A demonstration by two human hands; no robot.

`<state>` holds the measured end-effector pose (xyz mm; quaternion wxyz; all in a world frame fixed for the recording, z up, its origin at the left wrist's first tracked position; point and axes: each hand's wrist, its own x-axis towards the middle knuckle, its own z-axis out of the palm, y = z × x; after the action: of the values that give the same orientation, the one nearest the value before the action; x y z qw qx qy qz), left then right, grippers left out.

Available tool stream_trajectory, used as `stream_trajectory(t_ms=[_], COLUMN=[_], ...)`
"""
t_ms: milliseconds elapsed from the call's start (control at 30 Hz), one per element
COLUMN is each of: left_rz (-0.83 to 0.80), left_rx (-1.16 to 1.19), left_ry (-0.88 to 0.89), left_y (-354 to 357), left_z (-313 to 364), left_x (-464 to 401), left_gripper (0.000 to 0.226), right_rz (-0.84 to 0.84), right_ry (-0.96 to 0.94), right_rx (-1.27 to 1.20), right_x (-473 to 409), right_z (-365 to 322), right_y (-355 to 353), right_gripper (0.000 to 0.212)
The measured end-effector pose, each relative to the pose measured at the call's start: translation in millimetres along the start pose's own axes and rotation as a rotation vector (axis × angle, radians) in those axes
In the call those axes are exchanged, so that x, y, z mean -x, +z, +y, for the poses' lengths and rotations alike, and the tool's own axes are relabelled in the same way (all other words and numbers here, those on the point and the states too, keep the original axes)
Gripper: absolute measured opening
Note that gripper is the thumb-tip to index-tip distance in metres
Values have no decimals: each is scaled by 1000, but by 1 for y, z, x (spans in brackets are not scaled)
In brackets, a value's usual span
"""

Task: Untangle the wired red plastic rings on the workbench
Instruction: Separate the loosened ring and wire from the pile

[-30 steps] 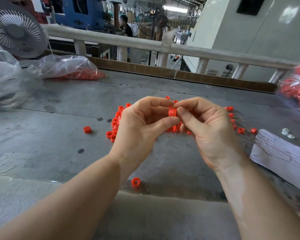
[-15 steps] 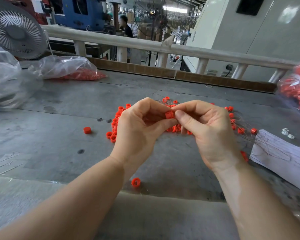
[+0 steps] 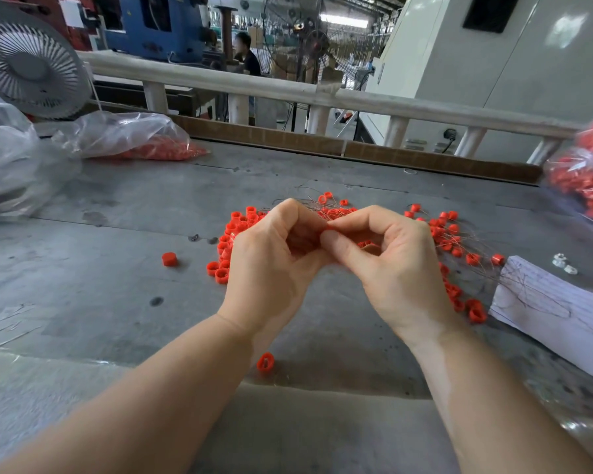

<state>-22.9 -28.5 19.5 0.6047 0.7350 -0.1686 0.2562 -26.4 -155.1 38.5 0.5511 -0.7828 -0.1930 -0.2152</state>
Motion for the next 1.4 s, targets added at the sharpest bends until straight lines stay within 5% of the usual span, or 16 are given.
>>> stream_trajectory(t_ms=[433, 700, 1000, 1400], left_rz=[-25, -79, -157, -164], left_rx=[35, 136, 413, 447], left_ry=[-54, -22, -159, -181], left_y=[-4, -5, -8, -9], left_z=[4, 8, 10, 13], left_x=[-2, -1, -2, -1], left_gripper=[34, 37, 36, 30], right_rz=[-26, 105, 139, 131], right_ry=[33, -34, -222, -415], right_rx=[25, -22, 232, 485], right_x=[0, -2, -1, 1], right_z=[5, 3, 5, 3], right_y=[4, -1, -2, -2], right_gripper=[6, 16, 14, 22])
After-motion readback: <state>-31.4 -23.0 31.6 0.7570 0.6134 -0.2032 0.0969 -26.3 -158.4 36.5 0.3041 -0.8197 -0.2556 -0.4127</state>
